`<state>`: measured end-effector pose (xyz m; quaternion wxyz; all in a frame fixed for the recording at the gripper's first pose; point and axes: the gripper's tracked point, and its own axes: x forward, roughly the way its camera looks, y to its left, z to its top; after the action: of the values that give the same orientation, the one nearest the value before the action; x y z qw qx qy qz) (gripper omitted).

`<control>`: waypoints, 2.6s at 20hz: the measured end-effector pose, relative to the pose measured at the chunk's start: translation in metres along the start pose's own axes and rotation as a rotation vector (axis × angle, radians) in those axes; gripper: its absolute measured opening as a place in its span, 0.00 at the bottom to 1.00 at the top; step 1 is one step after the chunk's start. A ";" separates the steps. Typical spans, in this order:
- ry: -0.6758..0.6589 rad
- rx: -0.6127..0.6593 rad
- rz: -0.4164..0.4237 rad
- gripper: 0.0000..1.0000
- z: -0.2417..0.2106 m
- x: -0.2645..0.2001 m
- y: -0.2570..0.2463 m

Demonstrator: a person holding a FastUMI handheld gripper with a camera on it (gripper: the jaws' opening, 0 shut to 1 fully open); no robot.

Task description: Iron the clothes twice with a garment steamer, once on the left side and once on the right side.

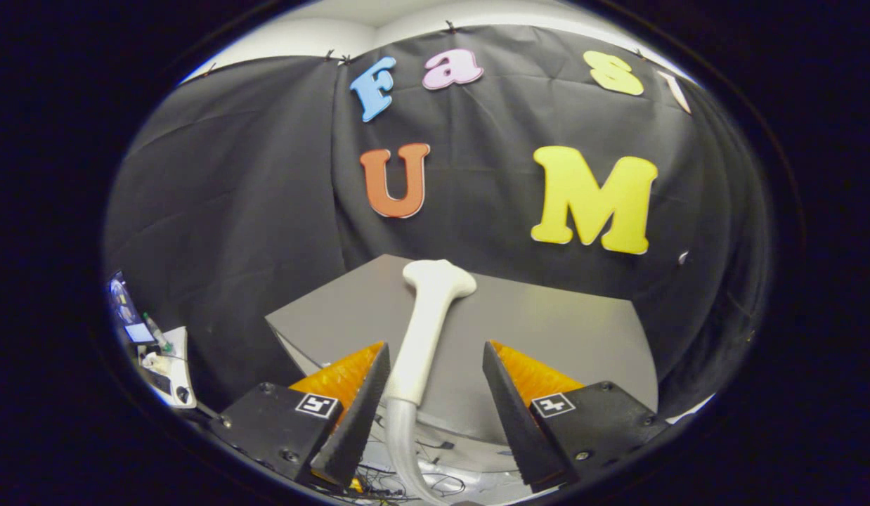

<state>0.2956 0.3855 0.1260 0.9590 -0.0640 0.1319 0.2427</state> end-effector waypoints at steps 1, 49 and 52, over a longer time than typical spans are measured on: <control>0.013 -0.011 0.001 0.84 0.000 0.012 0.004; -0.327 0.310 -0.549 0.38 0.028 -0.368 -0.255; -0.343 0.325 -0.606 0.38 0.034 -0.385 -0.280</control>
<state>0.1116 -0.0254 0.2847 0.9930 0.0940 -0.0185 -0.0689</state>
